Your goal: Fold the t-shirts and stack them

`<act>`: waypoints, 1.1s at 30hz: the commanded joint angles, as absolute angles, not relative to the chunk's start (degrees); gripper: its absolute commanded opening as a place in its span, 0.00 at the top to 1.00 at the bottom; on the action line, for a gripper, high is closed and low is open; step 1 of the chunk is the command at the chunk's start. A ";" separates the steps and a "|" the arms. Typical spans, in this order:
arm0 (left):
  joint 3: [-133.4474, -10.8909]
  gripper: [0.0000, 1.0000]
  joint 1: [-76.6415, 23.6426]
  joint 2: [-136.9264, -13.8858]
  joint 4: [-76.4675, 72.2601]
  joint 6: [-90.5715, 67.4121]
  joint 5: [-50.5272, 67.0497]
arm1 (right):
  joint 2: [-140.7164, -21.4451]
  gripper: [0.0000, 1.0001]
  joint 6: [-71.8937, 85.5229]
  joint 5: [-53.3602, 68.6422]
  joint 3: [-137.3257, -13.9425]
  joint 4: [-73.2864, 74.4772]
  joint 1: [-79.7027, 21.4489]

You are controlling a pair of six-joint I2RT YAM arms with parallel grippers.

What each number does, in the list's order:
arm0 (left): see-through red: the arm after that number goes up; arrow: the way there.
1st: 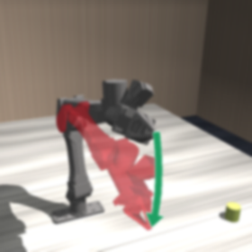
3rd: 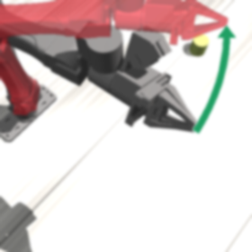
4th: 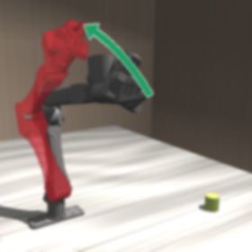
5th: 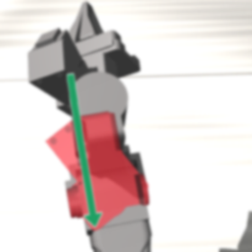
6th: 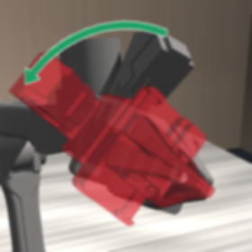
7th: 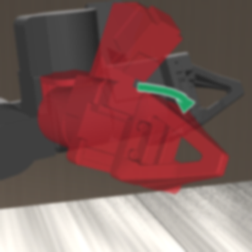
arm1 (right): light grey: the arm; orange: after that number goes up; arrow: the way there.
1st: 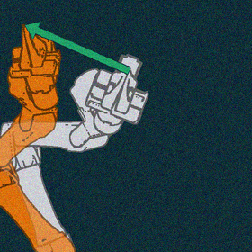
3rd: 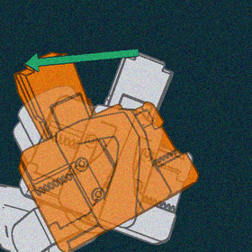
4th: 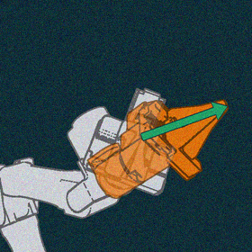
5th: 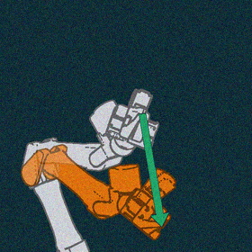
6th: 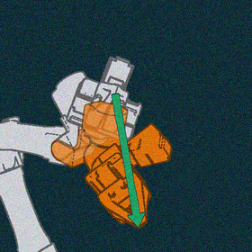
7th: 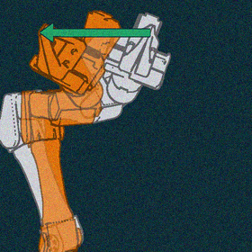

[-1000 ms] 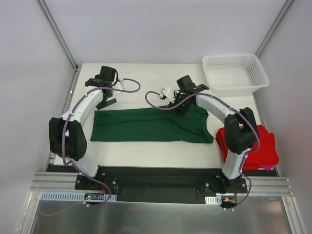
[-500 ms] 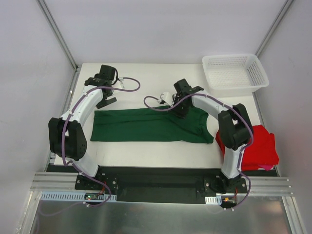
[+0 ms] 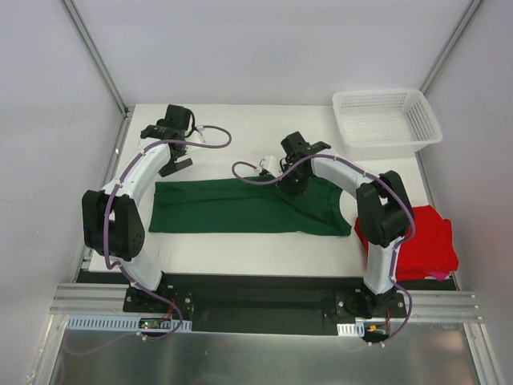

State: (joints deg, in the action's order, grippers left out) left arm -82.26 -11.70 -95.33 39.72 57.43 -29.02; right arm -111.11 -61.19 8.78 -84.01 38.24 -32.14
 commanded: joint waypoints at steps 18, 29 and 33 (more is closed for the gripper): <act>-85.69 0.01 -12.39 -96.33 40.52 57.74 -30.15 | -101.95 0.99 -51.77 19.77 -82.36 50.71 -40.78; -85.96 0.01 -12.48 -96.50 40.43 58.36 -30.15 | -101.42 0.99 -47.64 21.62 -78.40 48.78 -45.44; -85.78 0.01 -12.48 -96.15 40.52 58.53 -30.23 | -102.30 0.99 -47.02 20.75 -78.13 47.64 -46.93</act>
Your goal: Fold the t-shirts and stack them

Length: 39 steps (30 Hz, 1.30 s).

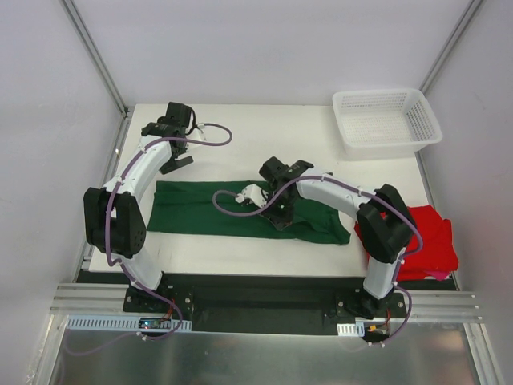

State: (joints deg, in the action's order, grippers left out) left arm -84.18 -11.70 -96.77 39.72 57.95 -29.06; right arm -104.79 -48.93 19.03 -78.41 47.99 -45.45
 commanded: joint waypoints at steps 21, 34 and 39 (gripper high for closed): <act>-82.98 0.01 -14.33 -97.29 40.52 56.78 -21.63 | -99.74 0.24 -50.80 -6.50 -77.08 32.01 -35.08; -85.26 0.01 -16.35 -105.64 43.77 45.88 -11.86 | -102.75 0.22 -54.93 -9.05 -76.73 29.79 -30.50; -83.33 0.01 -15.91 -106.43 43.86 45.53 -11.86 | -102.39 0.21 -54.76 -7.74 -77.69 30.85 -29.53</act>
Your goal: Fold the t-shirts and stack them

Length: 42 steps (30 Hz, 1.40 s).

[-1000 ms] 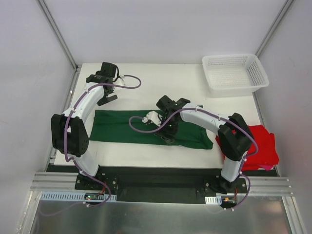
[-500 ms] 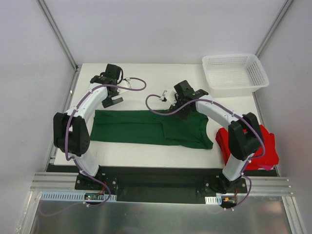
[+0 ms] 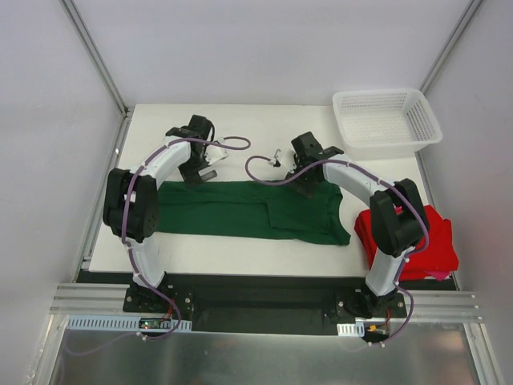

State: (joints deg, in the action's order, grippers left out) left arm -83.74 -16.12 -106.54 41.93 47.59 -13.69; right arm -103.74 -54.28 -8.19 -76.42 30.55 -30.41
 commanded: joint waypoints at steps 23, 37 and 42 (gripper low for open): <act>-85.16 0.01 -15.47 -113.20 43.16 45.61 -11.86 | -100.90 0.19 -53.79 -3.25 -80.51 33.66 -28.56; -89.47 0.01 -15.56 -114.69 42.80 48.25 -14.24 | -101.34 0.18 -53.88 -3.25 -80.77 34.01 -28.30; -88.33 0.01 -15.56 -115.14 42.63 47.99 -13.89 | -101.08 0.18 -54.05 -3.34 -80.07 34.28 -28.21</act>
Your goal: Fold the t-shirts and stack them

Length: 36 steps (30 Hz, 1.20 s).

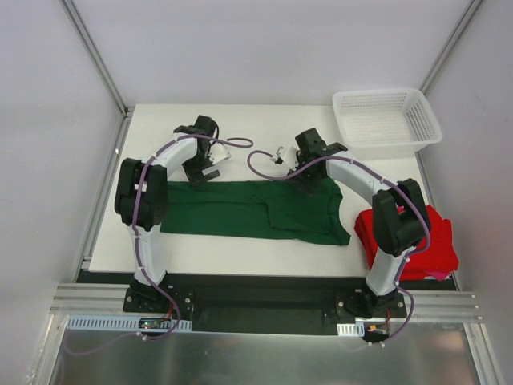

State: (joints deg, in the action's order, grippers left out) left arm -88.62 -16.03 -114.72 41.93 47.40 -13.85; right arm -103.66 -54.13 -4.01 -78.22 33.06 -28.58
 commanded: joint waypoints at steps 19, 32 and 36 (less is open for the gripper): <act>-83.41 0.01 -17.31 -112.94 42.89 47.02 -13.10 | -101.86 0.14 -53.88 -2.99 -80.42 34.89 -28.04; -78.40 0.01 -19.69 -105.39 42.89 47.46 -15.73 | -103.80 0.00 -53.09 -2.29 -82.53 35.59 -28.21; -76.47 0.01 -19.69 -103.54 42.80 47.29 -16.00 | -104.15 0.00 -52.73 -1.76 -82.97 36.12 -28.21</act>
